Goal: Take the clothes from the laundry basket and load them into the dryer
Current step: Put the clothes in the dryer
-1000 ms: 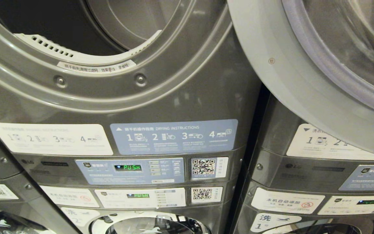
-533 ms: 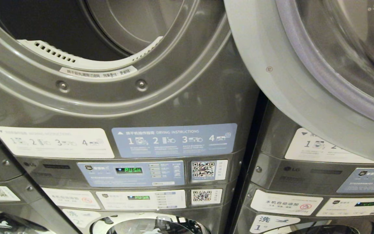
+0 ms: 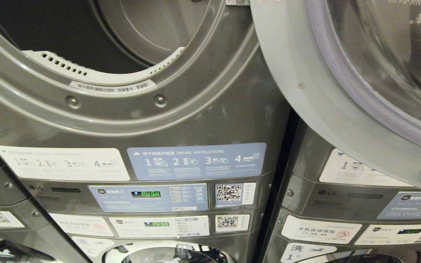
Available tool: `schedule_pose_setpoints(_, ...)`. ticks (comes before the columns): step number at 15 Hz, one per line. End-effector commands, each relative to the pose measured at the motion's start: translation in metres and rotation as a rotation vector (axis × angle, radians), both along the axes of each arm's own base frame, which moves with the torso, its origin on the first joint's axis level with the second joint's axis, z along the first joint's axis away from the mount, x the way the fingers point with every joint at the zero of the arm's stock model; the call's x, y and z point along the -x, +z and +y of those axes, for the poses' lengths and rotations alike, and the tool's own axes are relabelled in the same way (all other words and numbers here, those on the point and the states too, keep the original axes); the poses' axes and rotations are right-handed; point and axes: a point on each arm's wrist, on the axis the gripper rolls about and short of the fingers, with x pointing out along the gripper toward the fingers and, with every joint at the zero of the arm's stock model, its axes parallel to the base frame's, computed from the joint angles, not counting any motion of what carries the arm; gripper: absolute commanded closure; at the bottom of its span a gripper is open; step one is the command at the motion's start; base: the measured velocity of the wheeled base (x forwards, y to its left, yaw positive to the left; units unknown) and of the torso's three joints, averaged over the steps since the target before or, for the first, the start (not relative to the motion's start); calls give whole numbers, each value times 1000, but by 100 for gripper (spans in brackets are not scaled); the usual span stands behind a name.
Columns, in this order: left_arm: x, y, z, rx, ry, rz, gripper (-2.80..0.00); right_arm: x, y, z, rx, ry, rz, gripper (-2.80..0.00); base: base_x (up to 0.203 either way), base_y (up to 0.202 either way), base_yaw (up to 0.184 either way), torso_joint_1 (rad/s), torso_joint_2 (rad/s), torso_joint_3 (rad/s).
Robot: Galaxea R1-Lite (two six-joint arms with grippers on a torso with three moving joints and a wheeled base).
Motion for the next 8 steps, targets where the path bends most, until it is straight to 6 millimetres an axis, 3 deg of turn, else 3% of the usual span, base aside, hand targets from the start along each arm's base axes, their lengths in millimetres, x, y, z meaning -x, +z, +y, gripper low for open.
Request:
schedule_pose_setpoints(1,0,0,0,-2,0,-1,0,0,0,0,1,1,2,0,0,0,0,71,-131,-67)
schedule_pose_setpoints(8,0,0,0,-1,0,-3,0,0,0,0,-3,1,2,0,0,0,0,61,-114,-59)
